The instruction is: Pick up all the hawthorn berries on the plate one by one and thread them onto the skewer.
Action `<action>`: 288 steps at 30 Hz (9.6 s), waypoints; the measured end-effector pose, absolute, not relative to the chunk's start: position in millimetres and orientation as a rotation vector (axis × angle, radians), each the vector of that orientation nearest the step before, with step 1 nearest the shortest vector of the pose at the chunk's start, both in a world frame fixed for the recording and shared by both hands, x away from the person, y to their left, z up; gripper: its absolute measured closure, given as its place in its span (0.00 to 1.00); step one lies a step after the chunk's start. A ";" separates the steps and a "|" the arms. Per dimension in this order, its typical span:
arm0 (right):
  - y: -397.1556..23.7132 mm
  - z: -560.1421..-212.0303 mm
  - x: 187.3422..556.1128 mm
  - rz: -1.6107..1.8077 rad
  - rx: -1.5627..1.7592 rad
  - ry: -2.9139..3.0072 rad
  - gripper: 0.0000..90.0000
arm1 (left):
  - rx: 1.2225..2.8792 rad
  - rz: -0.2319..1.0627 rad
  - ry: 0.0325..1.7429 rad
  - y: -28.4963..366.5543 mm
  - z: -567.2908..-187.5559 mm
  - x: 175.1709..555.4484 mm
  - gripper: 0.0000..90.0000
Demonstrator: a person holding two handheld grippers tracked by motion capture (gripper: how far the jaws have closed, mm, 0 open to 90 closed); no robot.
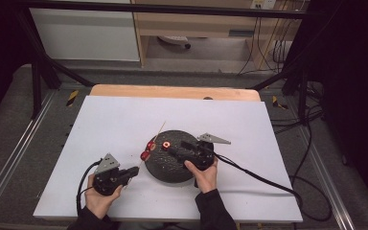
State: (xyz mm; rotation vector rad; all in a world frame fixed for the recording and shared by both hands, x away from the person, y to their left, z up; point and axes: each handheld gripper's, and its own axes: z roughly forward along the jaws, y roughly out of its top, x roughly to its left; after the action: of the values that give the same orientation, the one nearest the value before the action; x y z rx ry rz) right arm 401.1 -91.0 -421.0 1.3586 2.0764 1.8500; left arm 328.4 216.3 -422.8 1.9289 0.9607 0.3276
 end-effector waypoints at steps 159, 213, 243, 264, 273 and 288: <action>-83.9 -403.5 416.9 1.907 1.342 2.118 0.70 | 1.976 0.358 0.942 233.3 -429.2 314.1 0.98; -82.8 -403.6 430.1 2.306 1.457 1.509 0.70 | 1.920 0.349 0.924 215.8 -430.0 308.3 0.98; -71.0 -421.7 423.1 2.349 1.454 1.488 0.70 | 1.919 0.320 0.933 208.4 -432.3 309.0 0.98; -58.6 -431.6 412.3 2.365 1.469 1.517 0.70 | 1.881 0.306 0.975 204.7 -433.5 308.9 0.98; -54.3 -436.8 405.2 2.355 1.478 1.570 0.70 | 1.870 0.294 0.990 202.6 -434.0 311.8 0.98; -48.2 -444.9 395.8 2.324 1.473 1.642 0.70 | 1.868 0.296 0.997 201.5 -435.7 314.0 0.98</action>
State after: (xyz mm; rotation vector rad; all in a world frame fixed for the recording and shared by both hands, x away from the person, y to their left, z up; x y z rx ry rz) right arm 395.8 -48.2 -444.9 1.4731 1.6423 2.3237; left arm 314.0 201.5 -435.7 1.8680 0.9975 0.2960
